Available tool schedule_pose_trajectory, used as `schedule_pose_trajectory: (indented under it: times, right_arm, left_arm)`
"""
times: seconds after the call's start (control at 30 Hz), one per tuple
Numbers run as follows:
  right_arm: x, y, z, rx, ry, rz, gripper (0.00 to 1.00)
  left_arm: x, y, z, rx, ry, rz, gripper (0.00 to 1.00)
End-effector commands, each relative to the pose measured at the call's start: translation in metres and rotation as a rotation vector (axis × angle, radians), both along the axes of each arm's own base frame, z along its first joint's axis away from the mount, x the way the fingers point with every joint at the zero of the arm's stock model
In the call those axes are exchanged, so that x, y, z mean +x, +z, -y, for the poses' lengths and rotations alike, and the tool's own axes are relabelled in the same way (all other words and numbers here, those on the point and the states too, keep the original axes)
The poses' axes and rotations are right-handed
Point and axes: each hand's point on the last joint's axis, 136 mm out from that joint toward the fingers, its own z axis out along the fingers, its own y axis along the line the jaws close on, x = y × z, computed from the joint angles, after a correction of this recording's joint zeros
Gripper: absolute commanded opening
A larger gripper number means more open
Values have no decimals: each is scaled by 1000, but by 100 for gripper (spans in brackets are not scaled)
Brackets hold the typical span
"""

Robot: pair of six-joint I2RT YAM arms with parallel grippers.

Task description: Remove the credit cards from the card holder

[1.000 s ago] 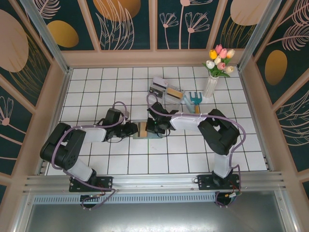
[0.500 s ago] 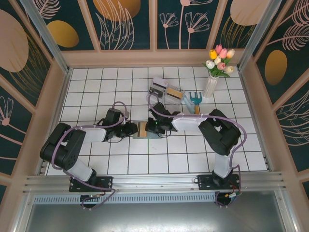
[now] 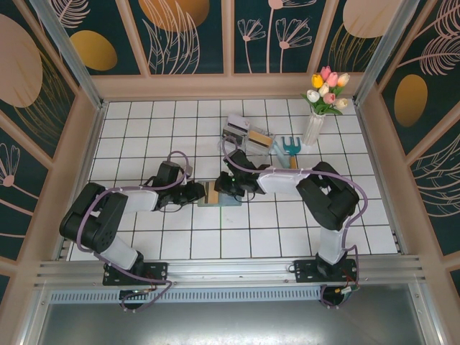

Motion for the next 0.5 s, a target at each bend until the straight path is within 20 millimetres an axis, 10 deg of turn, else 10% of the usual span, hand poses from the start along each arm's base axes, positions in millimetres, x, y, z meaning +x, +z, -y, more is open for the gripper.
schedule_pose_trajectory:
  times: [0.0,0.47]
  right_arm:
    - [-2,-5,-5,34,15,-25,21]
    - [-3,-3,-9,166,44,-20,8]
  left_arm:
    - [-14,-22,-10,60,6,-62,21]
    - [-15,-22,-12,59,15,-53,23]
